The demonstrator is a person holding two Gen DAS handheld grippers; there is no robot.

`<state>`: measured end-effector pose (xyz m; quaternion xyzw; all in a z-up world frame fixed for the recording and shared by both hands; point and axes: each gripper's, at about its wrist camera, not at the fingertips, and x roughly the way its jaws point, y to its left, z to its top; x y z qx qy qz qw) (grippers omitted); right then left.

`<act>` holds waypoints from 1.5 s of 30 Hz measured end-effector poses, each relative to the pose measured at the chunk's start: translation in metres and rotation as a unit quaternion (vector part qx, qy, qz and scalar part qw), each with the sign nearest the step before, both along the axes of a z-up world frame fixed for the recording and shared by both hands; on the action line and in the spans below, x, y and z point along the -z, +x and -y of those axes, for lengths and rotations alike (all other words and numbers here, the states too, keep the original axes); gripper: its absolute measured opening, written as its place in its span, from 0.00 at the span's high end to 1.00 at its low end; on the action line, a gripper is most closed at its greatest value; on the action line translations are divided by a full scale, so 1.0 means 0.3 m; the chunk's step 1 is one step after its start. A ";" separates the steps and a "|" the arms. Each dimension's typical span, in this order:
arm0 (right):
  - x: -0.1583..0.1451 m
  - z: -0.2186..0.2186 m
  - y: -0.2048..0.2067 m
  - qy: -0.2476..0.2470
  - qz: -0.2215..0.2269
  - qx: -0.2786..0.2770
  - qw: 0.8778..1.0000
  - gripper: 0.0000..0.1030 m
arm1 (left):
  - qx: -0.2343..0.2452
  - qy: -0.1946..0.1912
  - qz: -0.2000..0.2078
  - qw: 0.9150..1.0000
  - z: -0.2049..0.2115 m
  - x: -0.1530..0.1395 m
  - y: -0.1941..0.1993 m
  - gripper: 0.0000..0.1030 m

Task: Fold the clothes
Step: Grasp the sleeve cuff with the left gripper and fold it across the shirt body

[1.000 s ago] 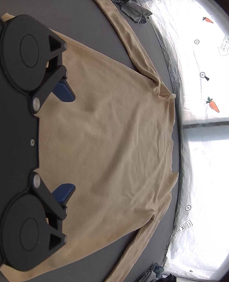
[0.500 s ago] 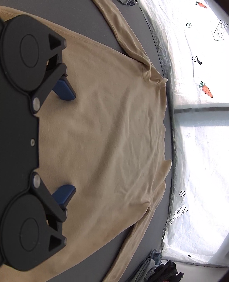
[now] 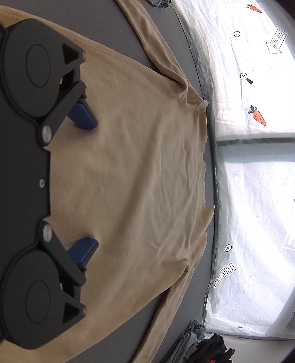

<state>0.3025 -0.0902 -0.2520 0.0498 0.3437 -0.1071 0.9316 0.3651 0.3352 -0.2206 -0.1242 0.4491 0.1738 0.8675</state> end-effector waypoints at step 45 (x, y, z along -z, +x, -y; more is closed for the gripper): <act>-0.031 0.096 -0.132 0.049 -0.022 -0.083 0.995 0.00 | 0.375 -0.026 0.006 0.927 0.720 -0.086 -0.158 0.89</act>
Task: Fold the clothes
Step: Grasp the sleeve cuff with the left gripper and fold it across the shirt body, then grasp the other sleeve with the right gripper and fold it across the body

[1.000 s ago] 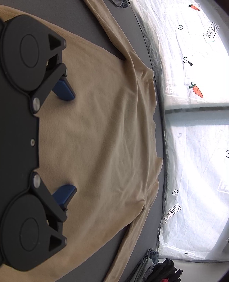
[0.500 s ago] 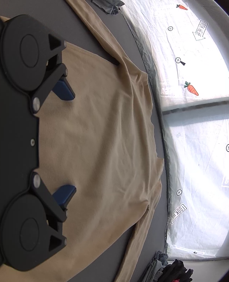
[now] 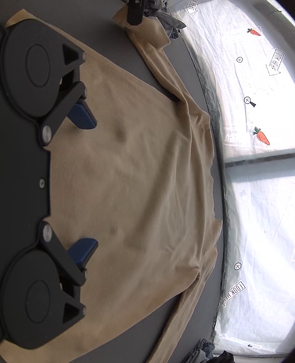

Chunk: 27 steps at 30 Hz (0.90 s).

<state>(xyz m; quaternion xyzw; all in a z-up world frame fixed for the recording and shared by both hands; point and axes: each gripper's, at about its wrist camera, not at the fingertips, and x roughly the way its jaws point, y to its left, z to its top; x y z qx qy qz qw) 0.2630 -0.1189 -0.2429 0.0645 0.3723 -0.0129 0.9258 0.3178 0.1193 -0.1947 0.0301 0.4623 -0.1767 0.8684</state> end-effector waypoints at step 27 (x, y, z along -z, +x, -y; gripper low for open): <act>-0.092 -0.012 0.185 0.171 -0.169 0.036 0.970 0.43 | -0.176 0.002 -0.102 0.979 -0.238 0.061 -0.022 0.45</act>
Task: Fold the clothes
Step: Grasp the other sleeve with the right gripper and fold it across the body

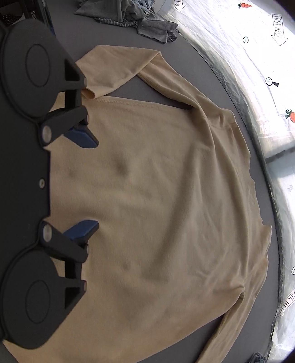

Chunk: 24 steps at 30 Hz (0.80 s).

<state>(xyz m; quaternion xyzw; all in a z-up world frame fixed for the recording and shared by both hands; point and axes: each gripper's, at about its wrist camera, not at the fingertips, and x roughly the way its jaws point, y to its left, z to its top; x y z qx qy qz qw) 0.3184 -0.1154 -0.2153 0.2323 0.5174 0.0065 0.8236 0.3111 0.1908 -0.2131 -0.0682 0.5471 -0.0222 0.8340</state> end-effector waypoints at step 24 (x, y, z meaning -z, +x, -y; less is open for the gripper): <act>0.081 -0.121 0.076 0.262 -0.056 0.056 0.962 0.69 | -0.010 0.006 -0.015 1.000 -0.017 0.020 0.025 0.28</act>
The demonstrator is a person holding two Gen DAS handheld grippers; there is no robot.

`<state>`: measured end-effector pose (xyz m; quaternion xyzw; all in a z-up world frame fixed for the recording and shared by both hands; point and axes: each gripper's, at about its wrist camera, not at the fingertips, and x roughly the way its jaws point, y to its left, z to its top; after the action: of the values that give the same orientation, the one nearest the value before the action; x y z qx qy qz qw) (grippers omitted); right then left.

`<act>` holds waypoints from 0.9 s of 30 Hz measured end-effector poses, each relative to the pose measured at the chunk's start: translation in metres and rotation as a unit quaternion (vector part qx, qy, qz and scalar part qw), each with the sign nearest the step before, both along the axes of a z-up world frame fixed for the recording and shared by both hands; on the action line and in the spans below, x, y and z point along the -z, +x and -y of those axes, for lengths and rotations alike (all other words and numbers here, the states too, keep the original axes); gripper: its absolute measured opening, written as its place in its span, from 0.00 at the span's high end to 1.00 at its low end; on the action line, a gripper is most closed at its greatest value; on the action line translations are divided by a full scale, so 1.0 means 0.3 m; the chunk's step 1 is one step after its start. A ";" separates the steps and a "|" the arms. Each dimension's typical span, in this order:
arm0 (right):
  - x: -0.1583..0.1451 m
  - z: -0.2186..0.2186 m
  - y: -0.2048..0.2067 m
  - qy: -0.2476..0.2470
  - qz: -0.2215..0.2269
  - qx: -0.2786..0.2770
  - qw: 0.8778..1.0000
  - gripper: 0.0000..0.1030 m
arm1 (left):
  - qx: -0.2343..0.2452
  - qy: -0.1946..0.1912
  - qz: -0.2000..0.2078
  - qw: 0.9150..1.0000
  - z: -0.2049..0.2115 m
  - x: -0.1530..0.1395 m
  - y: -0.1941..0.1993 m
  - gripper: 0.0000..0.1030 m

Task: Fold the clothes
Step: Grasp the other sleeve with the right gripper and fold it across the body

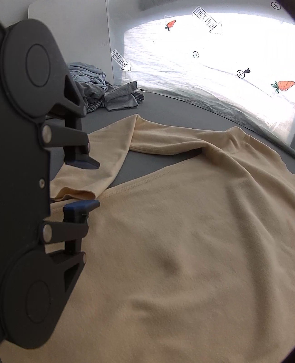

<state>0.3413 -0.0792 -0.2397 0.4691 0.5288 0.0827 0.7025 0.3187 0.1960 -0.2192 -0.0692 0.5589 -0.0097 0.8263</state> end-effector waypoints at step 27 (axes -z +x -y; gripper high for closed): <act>-0.036 0.295 0.012 -0.054 0.057 0.127 0.989 0.99 | 0.006 0.010 -0.012 1.000 0.043 0.024 0.024 0.15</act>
<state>0.3449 -0.1679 -0.2290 0.4881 0.4277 -0.0087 0.7608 0.3260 0.1829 -0.2263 -0.0580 0.5691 -0.0082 0.8202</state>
